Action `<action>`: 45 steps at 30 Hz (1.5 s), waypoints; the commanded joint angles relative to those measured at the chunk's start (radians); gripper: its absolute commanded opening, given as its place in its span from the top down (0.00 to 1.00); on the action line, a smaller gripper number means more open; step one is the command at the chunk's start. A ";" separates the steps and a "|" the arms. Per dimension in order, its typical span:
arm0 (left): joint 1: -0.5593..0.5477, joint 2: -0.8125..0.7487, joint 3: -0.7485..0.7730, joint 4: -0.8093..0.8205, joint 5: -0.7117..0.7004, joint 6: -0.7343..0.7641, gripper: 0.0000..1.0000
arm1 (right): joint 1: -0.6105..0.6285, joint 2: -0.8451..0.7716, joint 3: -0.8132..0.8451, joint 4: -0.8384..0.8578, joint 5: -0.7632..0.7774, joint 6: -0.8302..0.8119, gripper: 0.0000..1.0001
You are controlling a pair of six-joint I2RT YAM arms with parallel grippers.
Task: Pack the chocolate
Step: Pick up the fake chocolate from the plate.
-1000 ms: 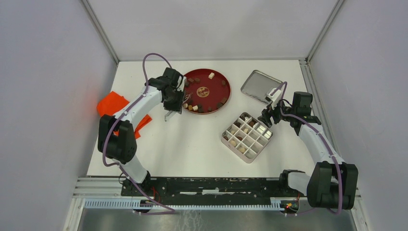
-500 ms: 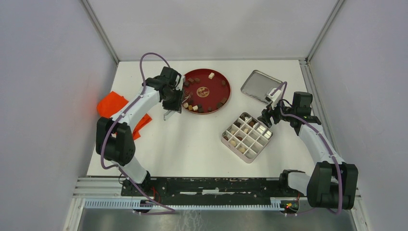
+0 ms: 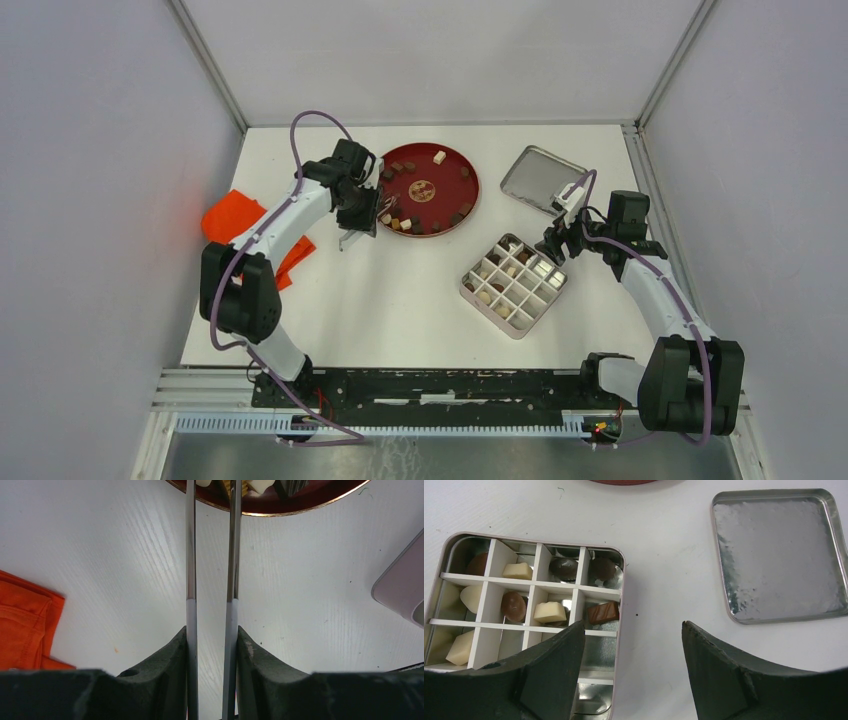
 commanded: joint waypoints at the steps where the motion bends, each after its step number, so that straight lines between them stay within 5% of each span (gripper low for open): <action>1: 0.003 0.001 0.032 0.009 0.020 0.068 0.60 | -0.004 0.003 0.037 0.001 -0.017 -0.016 0.23; 45: 0.004 0.012 0.073 -0.024 0.015 0.082 0.60 | -0.005 0.004 0.040 -0.009 -0.032 -0.025 0.23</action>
